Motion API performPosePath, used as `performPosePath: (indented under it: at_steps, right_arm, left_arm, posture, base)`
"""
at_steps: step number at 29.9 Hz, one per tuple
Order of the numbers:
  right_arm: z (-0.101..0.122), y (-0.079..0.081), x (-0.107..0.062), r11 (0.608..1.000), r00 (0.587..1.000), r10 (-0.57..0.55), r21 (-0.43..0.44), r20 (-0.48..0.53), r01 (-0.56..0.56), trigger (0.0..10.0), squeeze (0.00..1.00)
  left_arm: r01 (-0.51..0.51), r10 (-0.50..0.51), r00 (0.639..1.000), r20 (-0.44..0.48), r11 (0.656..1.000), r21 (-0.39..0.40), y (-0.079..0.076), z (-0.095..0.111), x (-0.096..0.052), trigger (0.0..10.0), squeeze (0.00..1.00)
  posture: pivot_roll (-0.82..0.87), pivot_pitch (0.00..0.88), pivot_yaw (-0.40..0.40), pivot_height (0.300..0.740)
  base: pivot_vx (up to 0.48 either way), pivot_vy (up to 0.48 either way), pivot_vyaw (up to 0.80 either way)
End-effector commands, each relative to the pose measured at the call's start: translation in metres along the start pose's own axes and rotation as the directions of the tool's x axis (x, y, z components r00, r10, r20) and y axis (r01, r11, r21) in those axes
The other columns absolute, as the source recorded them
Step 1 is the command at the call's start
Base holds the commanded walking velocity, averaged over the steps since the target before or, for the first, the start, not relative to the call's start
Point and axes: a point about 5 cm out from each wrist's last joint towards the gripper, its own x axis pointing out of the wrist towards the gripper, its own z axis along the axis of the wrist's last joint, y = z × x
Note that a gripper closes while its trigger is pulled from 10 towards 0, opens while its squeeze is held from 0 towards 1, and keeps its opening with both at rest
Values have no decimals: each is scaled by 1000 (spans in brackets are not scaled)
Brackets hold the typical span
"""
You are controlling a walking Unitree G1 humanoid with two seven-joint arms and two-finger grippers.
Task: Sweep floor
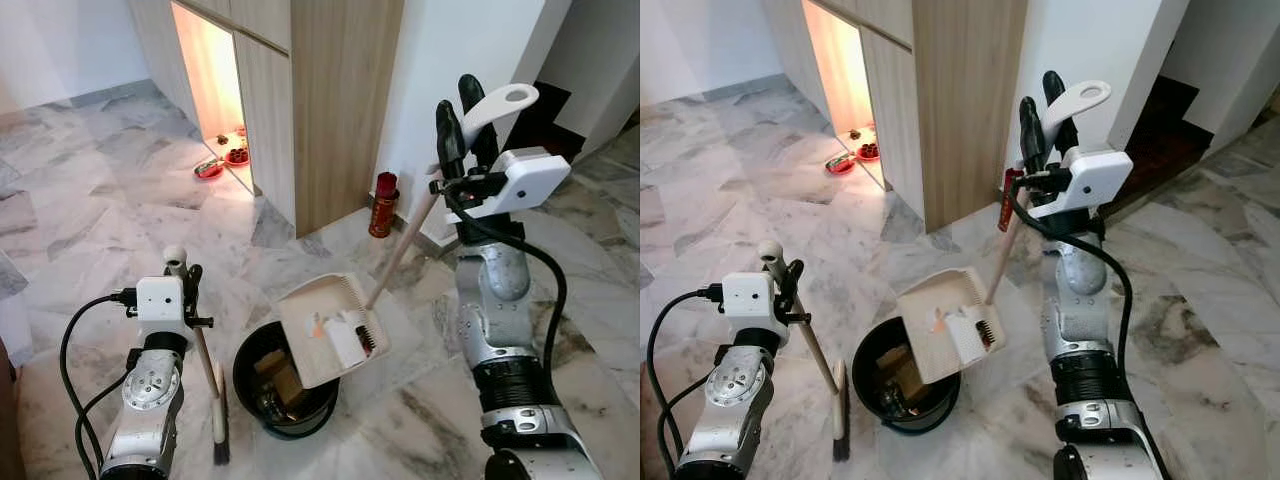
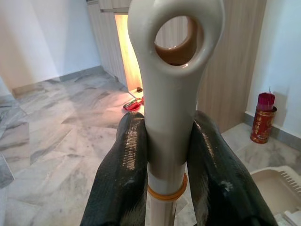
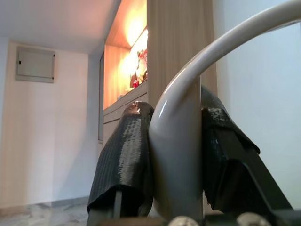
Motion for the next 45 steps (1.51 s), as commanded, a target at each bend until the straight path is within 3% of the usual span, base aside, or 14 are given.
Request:
performPosePath:
  at_steps: [1,13,26,30,45]
  right_arm:
    - [13,7,8,1000,996,24,-22,86,-22,10000,0]
    - [11,29,2,993,989,99,-80,111,-91,10000,0]
    - [12,38,0,992,986,101,-83,130,-91,10000,0]
    - [13,48,0,977,973,179,-142,145,-158,10000,0]
    - [16,52,0,969,966,187,-192,176,-152,10000,0]
  left_arm:
    - [2,-1,998,58,1000,-5,1,10,3,10000,0]
    - [-1,2,998,59,1000,-6,1,10,2,10000,0]
    - [-2,2,998,60,1000,-11,0,10,1,10000,0]
    - [-5,6,998,59,1000,-11,1,10,0,10000,0]
    - [-9,9,998,61,1000,-10,2,10,0,10000,0]
  posture:
    - [75,0,-16,740]
    - [87,0,-25,740]
    - [90,0,-33,740]
    - [90,0,-35,740]
    - [97,0,-39,740]
  base:
    - [0,0,0]
    - [0,0,0]
    - [0,0,0]
    - [0,0,0]
    - [0,0,0]
